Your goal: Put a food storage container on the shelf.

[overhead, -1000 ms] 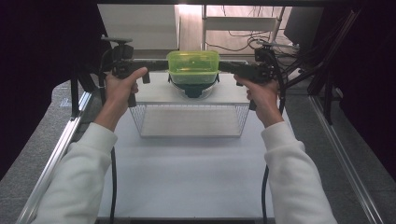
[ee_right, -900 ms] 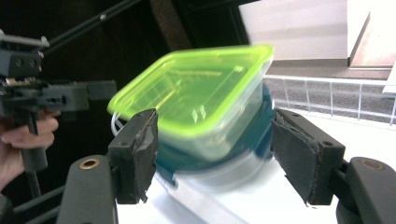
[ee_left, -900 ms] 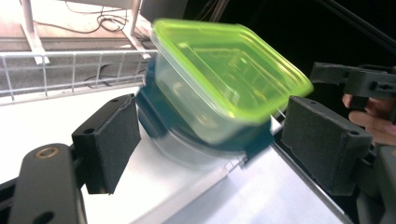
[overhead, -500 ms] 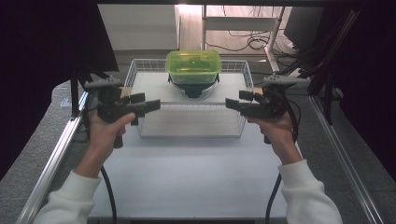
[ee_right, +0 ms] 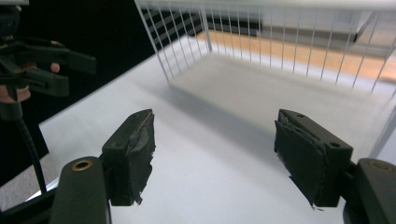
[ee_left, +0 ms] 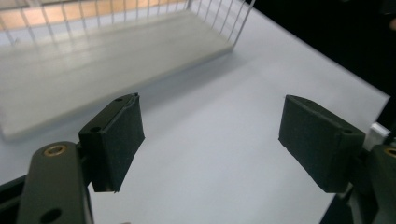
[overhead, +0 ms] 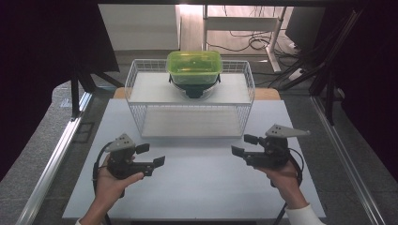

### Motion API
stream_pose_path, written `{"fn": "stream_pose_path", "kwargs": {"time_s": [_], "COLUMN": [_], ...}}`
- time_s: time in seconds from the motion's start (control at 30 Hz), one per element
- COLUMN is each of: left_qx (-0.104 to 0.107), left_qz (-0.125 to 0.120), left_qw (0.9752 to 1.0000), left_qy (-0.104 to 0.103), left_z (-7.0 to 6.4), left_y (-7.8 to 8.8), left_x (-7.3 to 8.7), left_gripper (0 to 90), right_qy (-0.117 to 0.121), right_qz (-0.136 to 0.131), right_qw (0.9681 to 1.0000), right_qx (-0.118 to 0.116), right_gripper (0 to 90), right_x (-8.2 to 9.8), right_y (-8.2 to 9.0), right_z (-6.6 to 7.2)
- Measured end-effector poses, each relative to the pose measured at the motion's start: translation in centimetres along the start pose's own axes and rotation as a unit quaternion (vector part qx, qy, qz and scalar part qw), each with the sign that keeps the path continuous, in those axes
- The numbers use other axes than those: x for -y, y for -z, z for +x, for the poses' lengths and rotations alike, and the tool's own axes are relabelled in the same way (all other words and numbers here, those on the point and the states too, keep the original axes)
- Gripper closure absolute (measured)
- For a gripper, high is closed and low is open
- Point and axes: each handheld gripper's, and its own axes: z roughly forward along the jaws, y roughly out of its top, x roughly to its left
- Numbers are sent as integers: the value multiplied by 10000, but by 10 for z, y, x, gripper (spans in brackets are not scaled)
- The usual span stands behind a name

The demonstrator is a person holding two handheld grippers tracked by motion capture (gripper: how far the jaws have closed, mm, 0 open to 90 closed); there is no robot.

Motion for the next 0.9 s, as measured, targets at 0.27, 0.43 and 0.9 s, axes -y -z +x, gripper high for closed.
{"fn": "stream_pose_path", "kwargs": {"time_s": [0.27,0.43,0.9], "left_qx": [-121,-244,-423], "left_qz": [245,465,623], "left_qw": [9994,9983,9968], "left_qy": [197,264,277], "left_z": [5,7,14], "left_y": [-6,-12,-22], "left_x": [36,59,78], "left_gripper": [213,214,208], "right_qy": [-222,-331,-319], "right_qz": [322,563,733], "right_qw": [9992,9979,9966], "right_qx": [48,41,187], "right_gripper": [284,284,259], "right_x": [48,78,103], "right_y": [-8,-15,-22], "right_z": [-3,-6,-10]}}
